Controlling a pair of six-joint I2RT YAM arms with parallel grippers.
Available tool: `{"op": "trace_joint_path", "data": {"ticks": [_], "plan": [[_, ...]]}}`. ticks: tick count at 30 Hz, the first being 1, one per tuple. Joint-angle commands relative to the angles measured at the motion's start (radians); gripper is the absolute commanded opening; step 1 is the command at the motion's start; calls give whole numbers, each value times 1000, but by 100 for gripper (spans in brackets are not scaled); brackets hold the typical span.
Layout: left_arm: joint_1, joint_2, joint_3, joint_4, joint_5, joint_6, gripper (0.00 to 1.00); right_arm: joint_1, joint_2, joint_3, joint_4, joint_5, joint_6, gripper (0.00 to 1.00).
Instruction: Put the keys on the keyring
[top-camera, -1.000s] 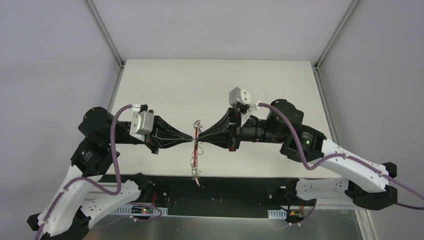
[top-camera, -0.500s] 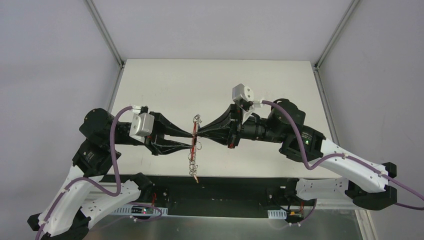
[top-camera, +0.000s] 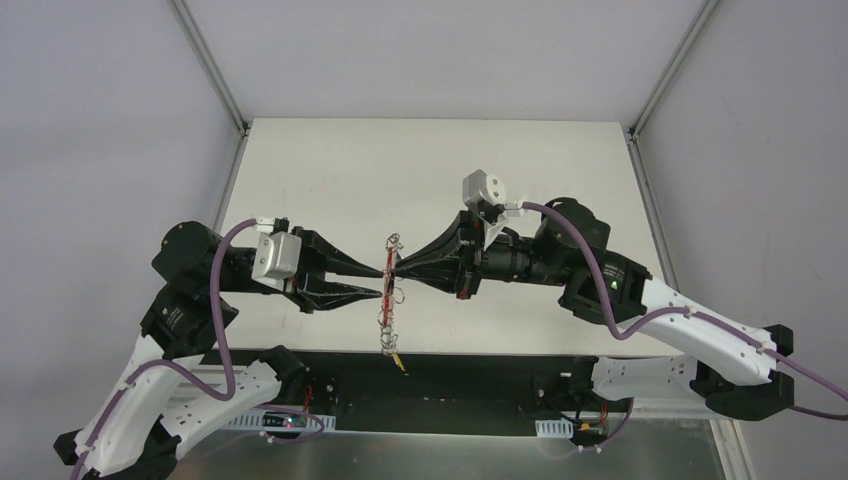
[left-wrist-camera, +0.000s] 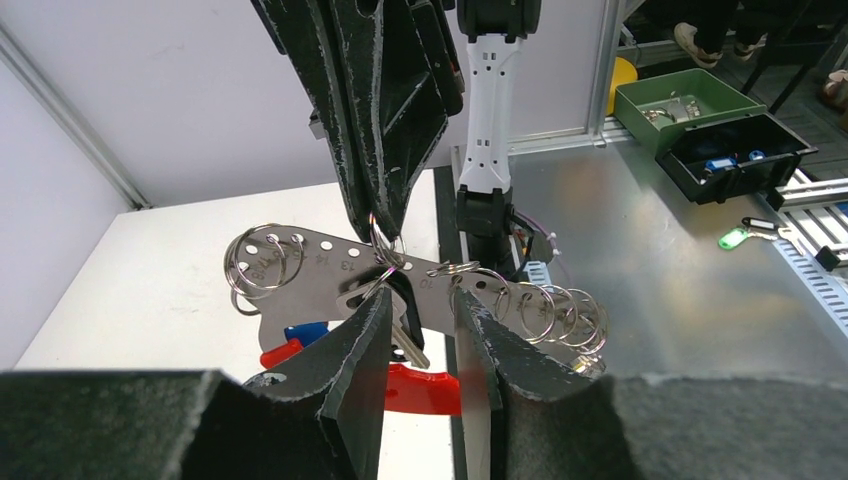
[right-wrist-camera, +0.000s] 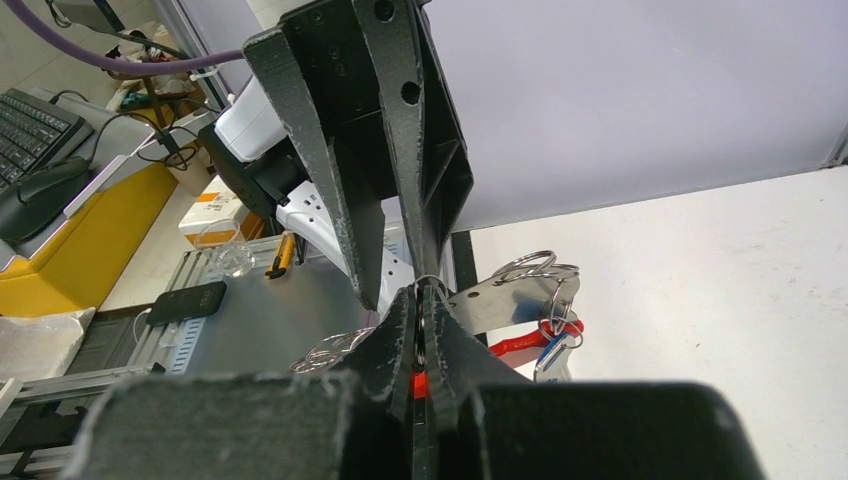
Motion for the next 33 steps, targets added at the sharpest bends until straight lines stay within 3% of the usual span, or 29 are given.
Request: {"op": "trace_joint_path", "data": {"ticks": [1, 13, 33], "plan": [[-4, 5, 19, 42, -7, 31, 28, 4, -36, 24, 47, -28, 18, 0], [-2, -10, 14, 43, -43, 56, 29, 4, -50, 11, 15, -28, 14, 0], [-4, 12, 3, 82, 17, 28, 29, 3, 9, 61, 31, -29, 36, 0]]}}
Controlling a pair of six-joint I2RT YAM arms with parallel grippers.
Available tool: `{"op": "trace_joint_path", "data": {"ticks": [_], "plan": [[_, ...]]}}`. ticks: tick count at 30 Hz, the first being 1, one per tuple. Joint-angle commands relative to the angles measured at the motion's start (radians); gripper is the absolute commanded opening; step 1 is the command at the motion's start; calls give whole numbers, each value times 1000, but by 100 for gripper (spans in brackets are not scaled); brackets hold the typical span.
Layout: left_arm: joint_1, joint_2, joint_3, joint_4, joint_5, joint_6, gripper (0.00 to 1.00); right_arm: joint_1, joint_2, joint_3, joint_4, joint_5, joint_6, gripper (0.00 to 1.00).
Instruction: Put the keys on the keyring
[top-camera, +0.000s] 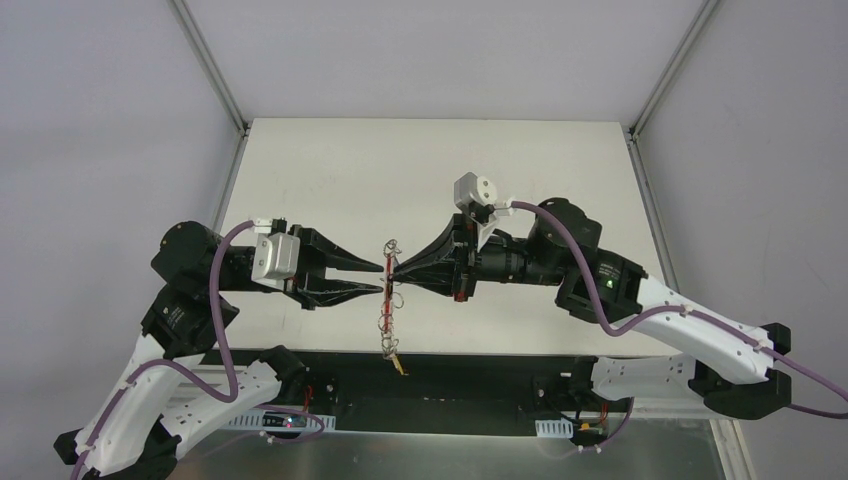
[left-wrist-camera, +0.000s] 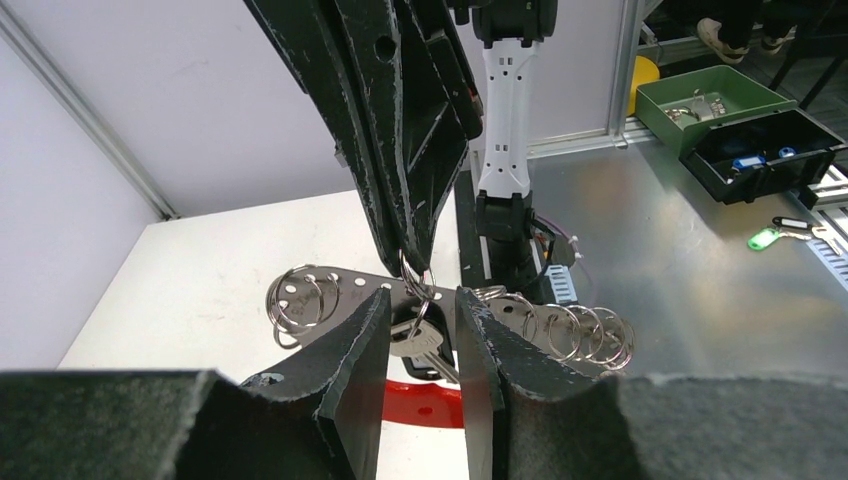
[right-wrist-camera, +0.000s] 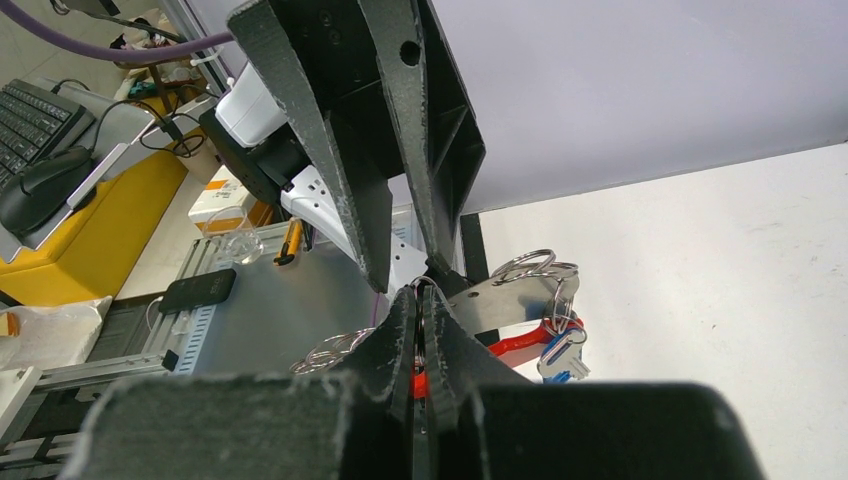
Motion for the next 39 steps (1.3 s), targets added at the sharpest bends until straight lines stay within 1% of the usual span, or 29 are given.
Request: {"op": "trace_joint_path", "data": {"ticks": [1, 15, 17, 22, 29, 35, 36, 39], "plan": [[-3, 8, 1, 67, 37, -10, 29, 3, 0, 62, 62, -12, 18, 0], [-3, 11, -17, 70, 27, 0, 28, 3, -5, 69, 67, -23, 18, 0], [-3, 13, -13, 70, 28, -2, 24, 4, -8, 68, 66, -21, 18, 0], [-4, 29, -5, 70, 50, -9, 0, 3, -18, 55, 90, -16, 21, 0], [-3, 28, -12, 85, 73, -32, 0, 3, -52, -7, 215, 43, 33, 0], [-4, 10, -28, 110, 58, -36, 0, 5, -63, -67, 342, 81, 74, 0], [-4, 8, -30, 114, 54, -62, 0, 7, -62, -76, 359, 86, 78, 0], [-4, 8, -34, 126, 42, -73, 0, 11, -61, -102, 414, 104, 91, 0]]}}
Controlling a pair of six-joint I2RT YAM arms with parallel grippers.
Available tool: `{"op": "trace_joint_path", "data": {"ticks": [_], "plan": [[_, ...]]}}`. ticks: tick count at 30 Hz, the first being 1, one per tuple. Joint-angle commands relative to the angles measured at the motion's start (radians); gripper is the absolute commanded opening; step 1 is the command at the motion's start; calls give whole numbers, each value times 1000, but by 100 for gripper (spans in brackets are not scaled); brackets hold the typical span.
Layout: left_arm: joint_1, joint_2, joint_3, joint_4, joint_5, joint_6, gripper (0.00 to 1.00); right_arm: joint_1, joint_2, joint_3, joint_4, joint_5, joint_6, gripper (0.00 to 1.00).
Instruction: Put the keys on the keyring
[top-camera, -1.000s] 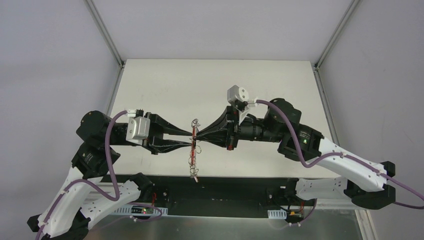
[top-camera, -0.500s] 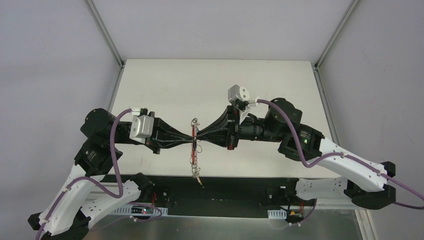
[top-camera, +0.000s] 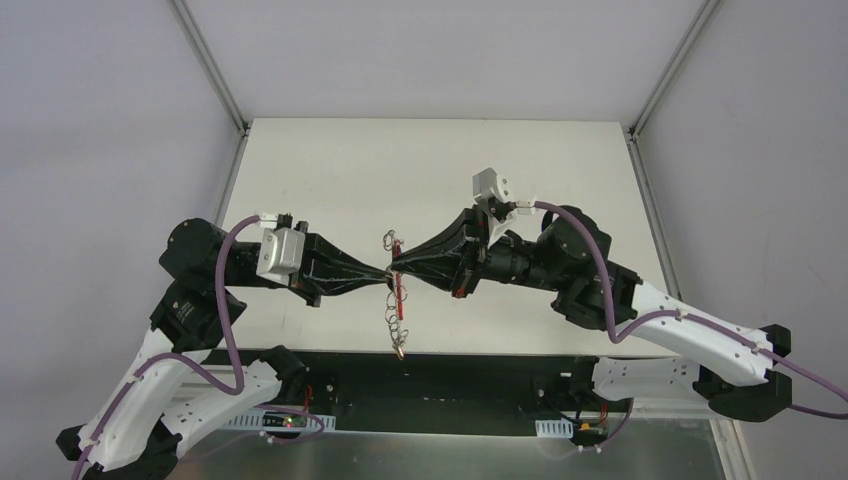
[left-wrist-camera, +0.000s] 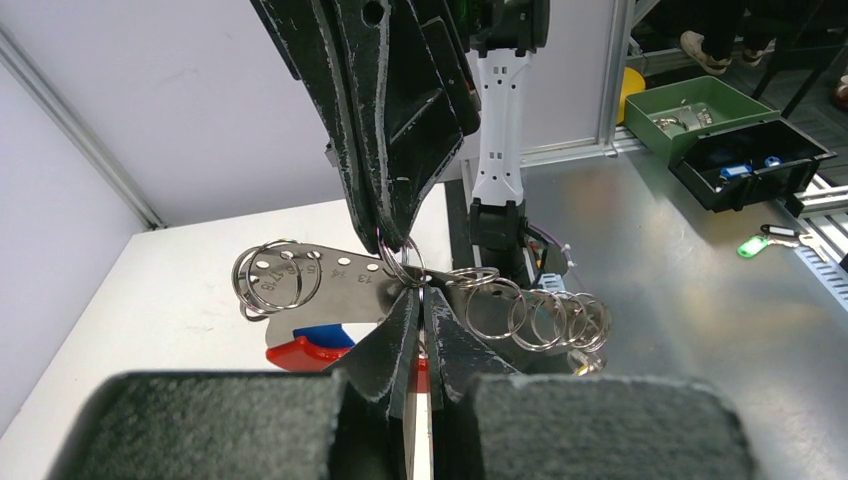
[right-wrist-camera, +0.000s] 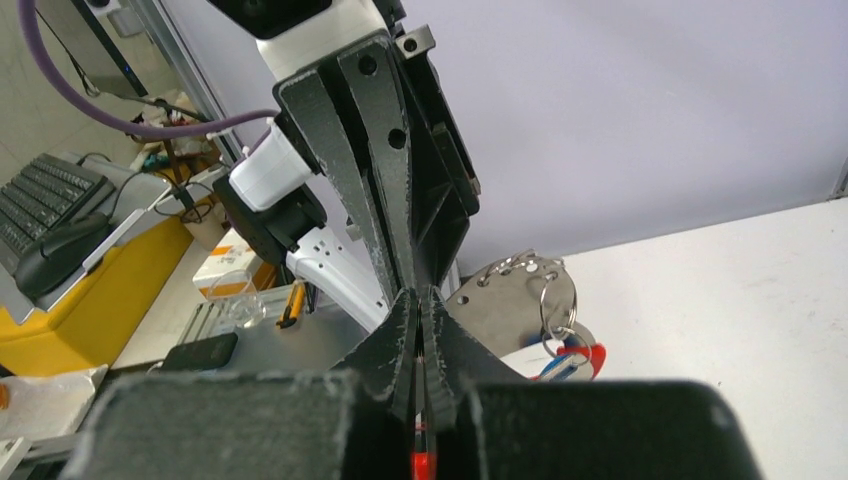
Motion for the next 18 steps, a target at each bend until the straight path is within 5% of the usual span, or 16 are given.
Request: {"op": "trace_joint_path", "data": {"ticks": [1, 15, 18], "plan": [[-4, -11, -9, 56, 7, -38, 0, 9, -28, -21, 225, 51, 45, 0], [-4, -28, -14, 72, -58, -45, 0, 27, -45, -59, 245, 73, 46, 0], [-4, -24, -11, 77, -59, -52, 13, 29, -50, -60, 239, 67, 47, 0]]}}
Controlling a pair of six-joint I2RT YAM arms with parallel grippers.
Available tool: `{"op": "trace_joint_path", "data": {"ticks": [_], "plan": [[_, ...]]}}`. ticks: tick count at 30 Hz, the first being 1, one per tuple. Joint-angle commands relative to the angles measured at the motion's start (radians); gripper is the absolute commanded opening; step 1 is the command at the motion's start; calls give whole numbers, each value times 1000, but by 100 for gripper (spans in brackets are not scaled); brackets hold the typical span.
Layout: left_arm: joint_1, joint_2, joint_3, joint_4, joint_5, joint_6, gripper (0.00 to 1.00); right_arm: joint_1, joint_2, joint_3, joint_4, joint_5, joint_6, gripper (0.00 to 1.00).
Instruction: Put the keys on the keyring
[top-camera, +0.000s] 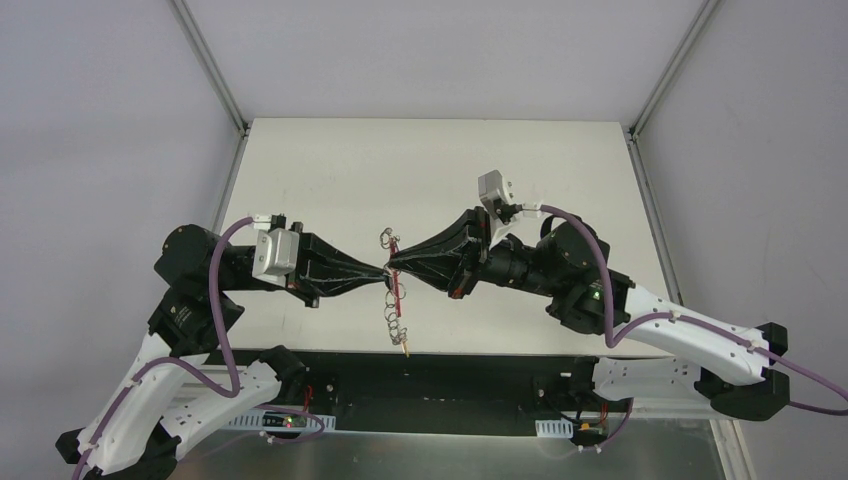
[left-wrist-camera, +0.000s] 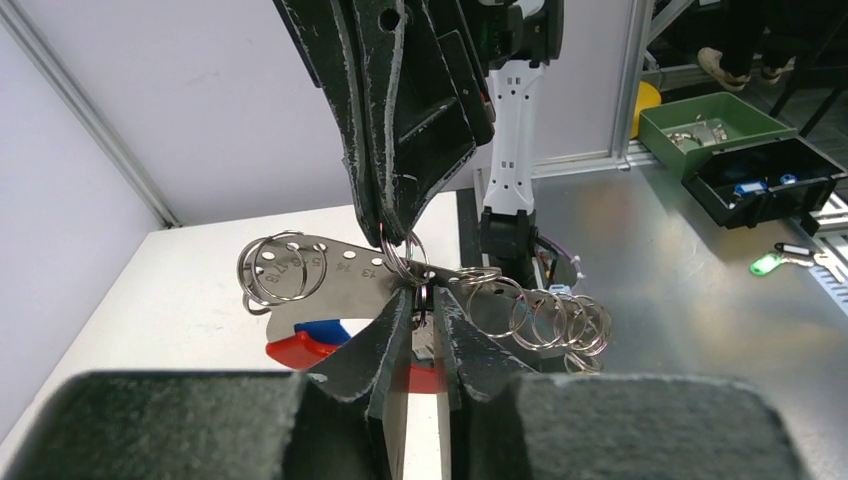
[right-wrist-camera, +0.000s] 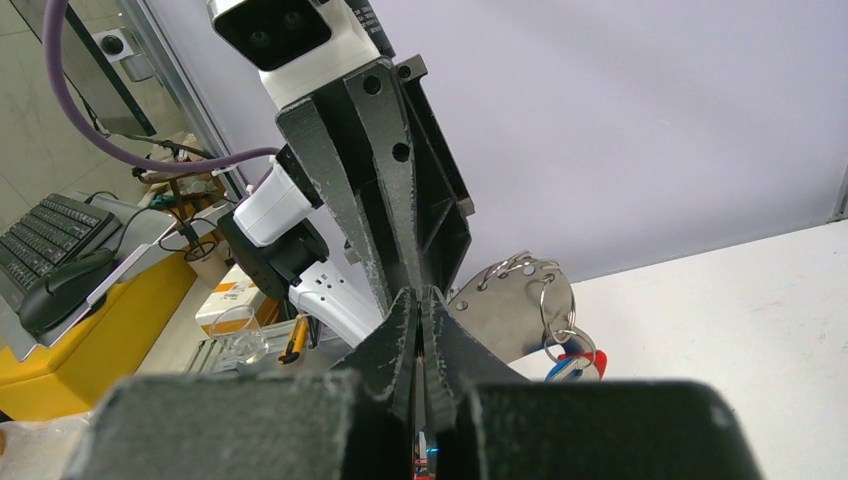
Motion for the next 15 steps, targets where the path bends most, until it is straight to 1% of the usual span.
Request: {"op": "trace_joint_path", "data": {"ticks": [1, 3, 4, 6, 11, 15], "plan": [[-4, 1, 7, 57, -12, -30, 18, 7, -40, 10, 97, 6, 10, 0], [-5, 2, 11, 64, -10, -38, 28, 7, -40, 14, 88, 3, 8, 0], [-4, 1, 13, 70, -8, -42, 31, 7, -40, 14, 85, 0, 8, 0], [-3, 3, 19, 76, -5, -51, 34, 7, -41, 14, 81, -2, 7, 0], [-3, 20, 28, 113, 15, -86, 36, 8, -36, 16, 81, -6, 3, 0], [-4, 33, 28, 141, 31, -116, 35, 8, -30, 20, 85, -7, -9, 0]]}}
